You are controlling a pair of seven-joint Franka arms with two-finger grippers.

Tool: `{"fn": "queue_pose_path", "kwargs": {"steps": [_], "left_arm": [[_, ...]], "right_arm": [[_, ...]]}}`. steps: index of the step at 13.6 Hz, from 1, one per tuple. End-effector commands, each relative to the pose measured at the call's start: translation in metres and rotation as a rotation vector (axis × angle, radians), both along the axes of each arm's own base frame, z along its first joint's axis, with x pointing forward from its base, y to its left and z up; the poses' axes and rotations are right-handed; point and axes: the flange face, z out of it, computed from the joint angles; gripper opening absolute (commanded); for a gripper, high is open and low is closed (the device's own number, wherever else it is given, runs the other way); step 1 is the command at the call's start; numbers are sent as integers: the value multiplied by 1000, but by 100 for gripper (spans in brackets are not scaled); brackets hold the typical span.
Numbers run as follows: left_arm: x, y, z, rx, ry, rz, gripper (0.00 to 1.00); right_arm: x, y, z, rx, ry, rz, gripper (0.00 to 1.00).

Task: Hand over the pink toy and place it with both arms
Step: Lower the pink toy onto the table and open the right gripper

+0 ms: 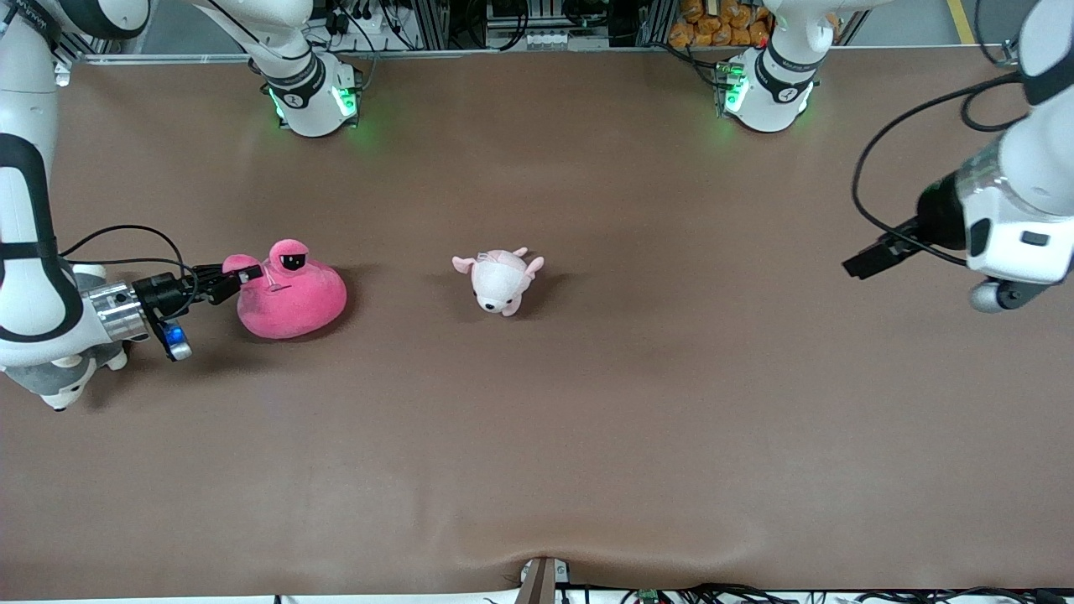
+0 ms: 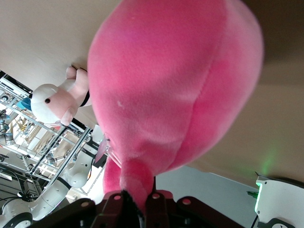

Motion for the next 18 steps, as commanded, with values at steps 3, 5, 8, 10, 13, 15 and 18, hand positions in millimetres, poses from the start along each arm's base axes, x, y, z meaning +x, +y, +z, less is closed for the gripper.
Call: {"fn": "queue_pose_path", "kwargs": {"steps": [3,5,8,10,13,15,18], "left_arm": [[-3,-3,-16,20,44,-47,100],[1,-5,-13,9,8,-77,100],[1,-4,-13,5,3,-98,100],[0,0,-17,53,5,-132,100],[-7,3,1,59,-11,-279,100],[-8,16,5,55,-15,-298,100],[-10,22,10,52,-23,-309,100]], "right_arm": [[20,-5,33,-70,-82,48,100],[30,-6,49,-105,-120,73,100],[44,-12,75,-148,-187,98,100],[53,-5,95,-186,-255,172,100],[57,29,140,-342,-383,343,100],[52,44,162,-401,-429,392,100],[35,73,198,-518,-533,469,100]]}}
